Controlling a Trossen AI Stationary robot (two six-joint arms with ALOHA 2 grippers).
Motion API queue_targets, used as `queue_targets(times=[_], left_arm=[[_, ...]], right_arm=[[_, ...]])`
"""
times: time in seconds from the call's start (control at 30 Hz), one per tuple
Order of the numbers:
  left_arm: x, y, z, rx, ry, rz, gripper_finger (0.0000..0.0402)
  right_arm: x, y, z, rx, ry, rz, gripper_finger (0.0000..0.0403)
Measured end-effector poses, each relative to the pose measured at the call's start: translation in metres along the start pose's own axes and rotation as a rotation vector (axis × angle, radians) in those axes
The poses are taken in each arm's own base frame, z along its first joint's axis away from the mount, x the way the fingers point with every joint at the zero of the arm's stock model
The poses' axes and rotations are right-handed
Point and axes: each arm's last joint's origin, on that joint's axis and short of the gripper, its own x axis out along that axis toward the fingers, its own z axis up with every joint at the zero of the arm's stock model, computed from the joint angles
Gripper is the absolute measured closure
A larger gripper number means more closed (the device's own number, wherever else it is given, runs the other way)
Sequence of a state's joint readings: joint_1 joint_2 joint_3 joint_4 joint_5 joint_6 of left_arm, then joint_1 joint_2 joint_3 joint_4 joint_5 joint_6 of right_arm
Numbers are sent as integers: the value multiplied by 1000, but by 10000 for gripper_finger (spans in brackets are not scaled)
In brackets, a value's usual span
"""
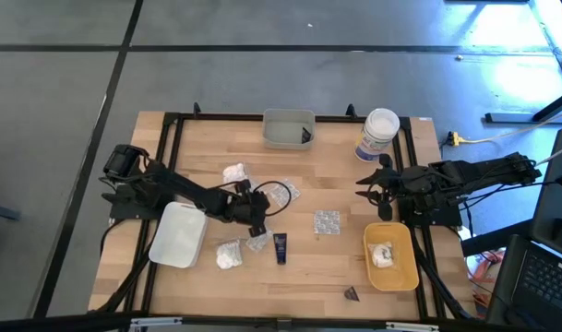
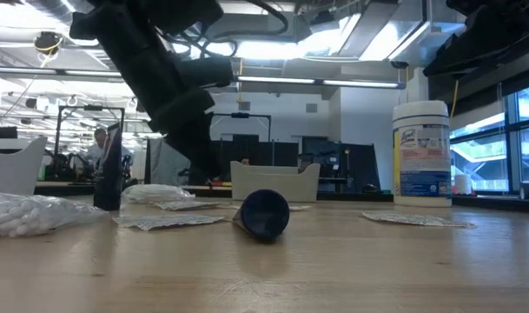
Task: Pick & Place Travel size toiletries
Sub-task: Put the top left bandage into the white bin
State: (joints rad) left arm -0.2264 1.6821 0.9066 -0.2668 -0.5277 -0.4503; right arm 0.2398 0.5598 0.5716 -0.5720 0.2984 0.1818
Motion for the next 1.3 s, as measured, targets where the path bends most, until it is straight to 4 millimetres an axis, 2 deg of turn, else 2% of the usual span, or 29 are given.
queue_targets(times=[0.37, 0.57, 0.73, 0.97, 1.3], left_arm=[[23, 4, -6, 10, 26, 110, 272], [38, -5, 6, 48, 34, 125, 272], [51, -15, 13, 63, 109, 189, 272], [40, -26, 30, 39, 143, 281, 272], [34, -28, 27, -59, 167, 303, 272]], right_arm=[[0, 0, 0, 0, 0, 0, 238], [0, 0, 0, 1, -2, 1, 231], [0, 0, 0, 1, -3, 1, 226], [0, 0, 0, 1, -3, 1, 228], [0, 0, 0, 1, -3, 0, 249]])
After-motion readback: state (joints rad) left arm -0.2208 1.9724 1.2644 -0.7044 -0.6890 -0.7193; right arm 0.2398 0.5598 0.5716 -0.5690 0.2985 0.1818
